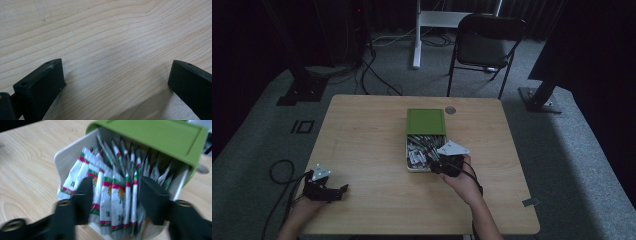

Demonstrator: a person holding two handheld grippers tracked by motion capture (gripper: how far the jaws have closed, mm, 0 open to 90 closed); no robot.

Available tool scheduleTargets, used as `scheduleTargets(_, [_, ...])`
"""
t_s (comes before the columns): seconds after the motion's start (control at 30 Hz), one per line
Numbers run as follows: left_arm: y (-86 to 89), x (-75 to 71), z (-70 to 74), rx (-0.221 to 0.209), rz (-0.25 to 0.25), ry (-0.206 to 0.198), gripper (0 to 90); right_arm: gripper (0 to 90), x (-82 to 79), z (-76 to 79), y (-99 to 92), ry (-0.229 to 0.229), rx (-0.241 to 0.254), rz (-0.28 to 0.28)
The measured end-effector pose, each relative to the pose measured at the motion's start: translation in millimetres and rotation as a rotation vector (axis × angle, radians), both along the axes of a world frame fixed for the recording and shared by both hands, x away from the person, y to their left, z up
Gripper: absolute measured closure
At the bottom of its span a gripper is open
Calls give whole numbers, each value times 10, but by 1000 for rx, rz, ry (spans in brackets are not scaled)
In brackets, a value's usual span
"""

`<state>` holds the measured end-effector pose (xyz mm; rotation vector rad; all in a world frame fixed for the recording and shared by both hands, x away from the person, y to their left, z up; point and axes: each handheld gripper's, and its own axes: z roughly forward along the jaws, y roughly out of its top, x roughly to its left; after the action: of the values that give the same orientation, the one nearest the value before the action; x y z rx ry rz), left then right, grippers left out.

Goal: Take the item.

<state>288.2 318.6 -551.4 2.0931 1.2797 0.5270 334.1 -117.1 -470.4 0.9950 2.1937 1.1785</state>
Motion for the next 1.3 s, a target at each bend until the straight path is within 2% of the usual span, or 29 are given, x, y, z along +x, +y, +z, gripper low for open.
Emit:
scheduleTargets(0.07, [0, 0, 0, 0, 0, 0, 14, 563, 13, -37, 16, 18, -11, 6])
scheduleTargets(0.17, [0, 0, 0, 0, 0, 0, 14, 680, 26, -86, 36, 20, -27, -4])
scheduleTargets(0.27, [0, 0, 0, 0, 0, 0, 14, 719, 48, -139, 58, 31, -48, -17])
scheduleTargets(0.53, [1, 1, 0, 1, -1, -1, 14, 729, 68, -225, 102, 40, -73, -24])
scheduleTargets(0.6, [1, 1, 0, 1, -1, -1, 14, 737, 76, -267, 126, 33, -83, -55])
scheduleTargets(0.73, [1, 1, 0, 1, -1, 0, 14, 731, 70, -280, 148, 24, -95, -71])
scheduleTargets(0.77, [1, 1, 0, 1, -1, -1, 14, 730, 66, -291, 170, 18, -113, -82])
scheduleTargets(0.9, [1, 1, 1, 2, -2, 0, 14, 734, 64, -308, 201, 11, -132, -100])
scheduleTargets(1.07, [1, 1, 0, 1, -1, -1, 14, 798, 83, -346, 221, 19, -164, -120])
scheduleTargets(1.13, [1, 1, 0, 1, -1, -1, 14, 837, 91, -352, 221, 26, -166, -135])
scheduleTargets(1.3, [1, 1, 0, 1, -2, 0, 14, 871, 89, -321, 215, 35, -161, -159])
